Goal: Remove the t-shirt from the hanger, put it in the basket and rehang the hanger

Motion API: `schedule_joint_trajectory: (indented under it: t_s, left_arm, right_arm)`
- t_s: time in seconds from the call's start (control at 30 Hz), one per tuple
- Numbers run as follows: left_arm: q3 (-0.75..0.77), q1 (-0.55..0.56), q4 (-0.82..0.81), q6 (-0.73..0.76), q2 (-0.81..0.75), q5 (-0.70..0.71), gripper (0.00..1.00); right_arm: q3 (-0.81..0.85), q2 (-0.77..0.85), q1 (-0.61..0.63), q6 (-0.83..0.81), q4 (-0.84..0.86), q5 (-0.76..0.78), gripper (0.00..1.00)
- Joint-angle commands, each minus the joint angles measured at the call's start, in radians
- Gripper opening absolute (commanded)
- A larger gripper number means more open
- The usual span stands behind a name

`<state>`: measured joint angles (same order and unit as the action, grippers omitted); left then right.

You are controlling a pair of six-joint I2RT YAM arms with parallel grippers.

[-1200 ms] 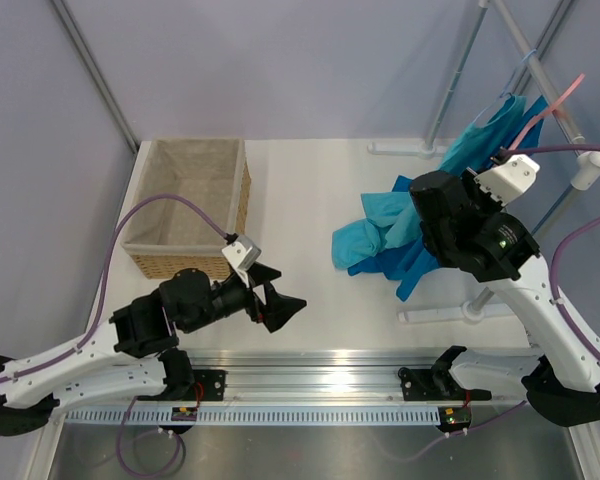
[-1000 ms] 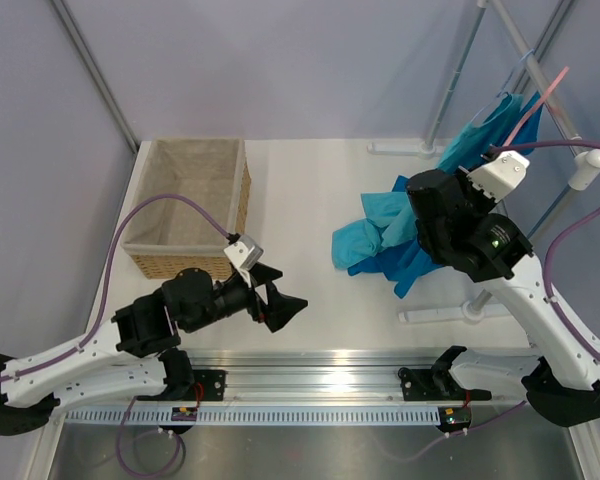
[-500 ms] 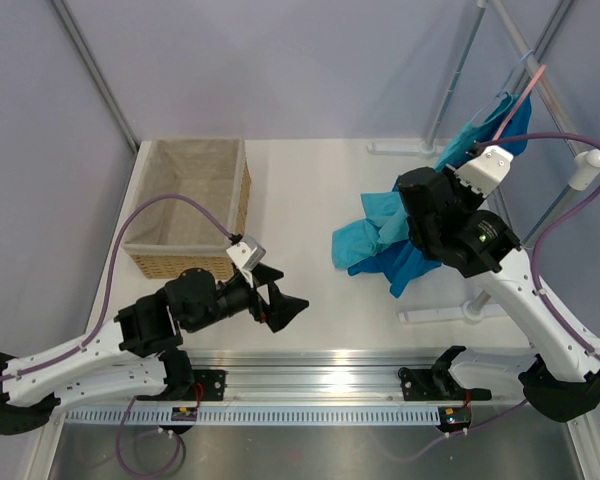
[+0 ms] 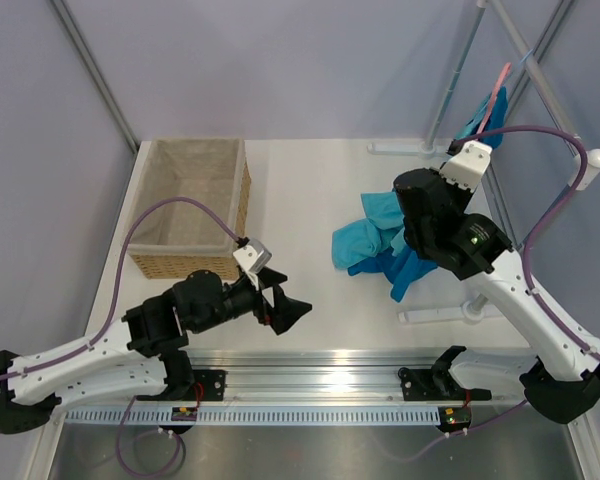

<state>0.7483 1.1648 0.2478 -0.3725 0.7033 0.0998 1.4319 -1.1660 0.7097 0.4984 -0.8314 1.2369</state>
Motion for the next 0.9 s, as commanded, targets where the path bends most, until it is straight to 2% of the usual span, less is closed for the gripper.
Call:
schedule_joint_trajectory:
  t_s: [0.0, 0.13, 0.27, 0.47, 0.73, 0.83, 0.87]
  left_arm:
    - [-0.02, 0.004, -0.071, -0.008, 0.019, -0.034, 0.99]
    - [-0.017, 0.004, -0.071, 0.006, 0.039, -0.031, 0.99]
    - [0.0, 0.003, -0.047, 0.014, 0.032, -0.038, 0.99]
    - [0.026, 0.004, -0.045, 0.011, -0.025, -0.048, 0.99]
    - [0.108, 0.004, 0.016, 0.0, -0.067, -0.022, 0.99]
    - [0.132, 0.004, 0.037, 0.004, -0.07, -0.015, 0.99]
    - [0.138, 0.004, 0.044, 0.01, -0.073, -0.015, 0.99]
  right_arm:
    - [0.009, 0.034, -0.006, -0.08, 0.074, 0.0, 0.0]
    - [0.002, 0.052, -0.006, -0.107, 0.054, -0.137, 0.0]
    - [0.07, 0.042, -0.006, -0.054, -0.162, -0.316, 0.0]
    - [0.033, 0.049, -0.006, -0.003, -0.327, -0.499, 0.0]
    - [-0.077, 0.133, -0.006, 0.016, -0.368, -0.608, 0.0]
    - [-0.108, 0.179, -0.006, -0.047, -0.331, -0.721, 0.0]
    - [-0.12, 0.195, -0.006, -0.066, -0.324, -0.804, 0.0]
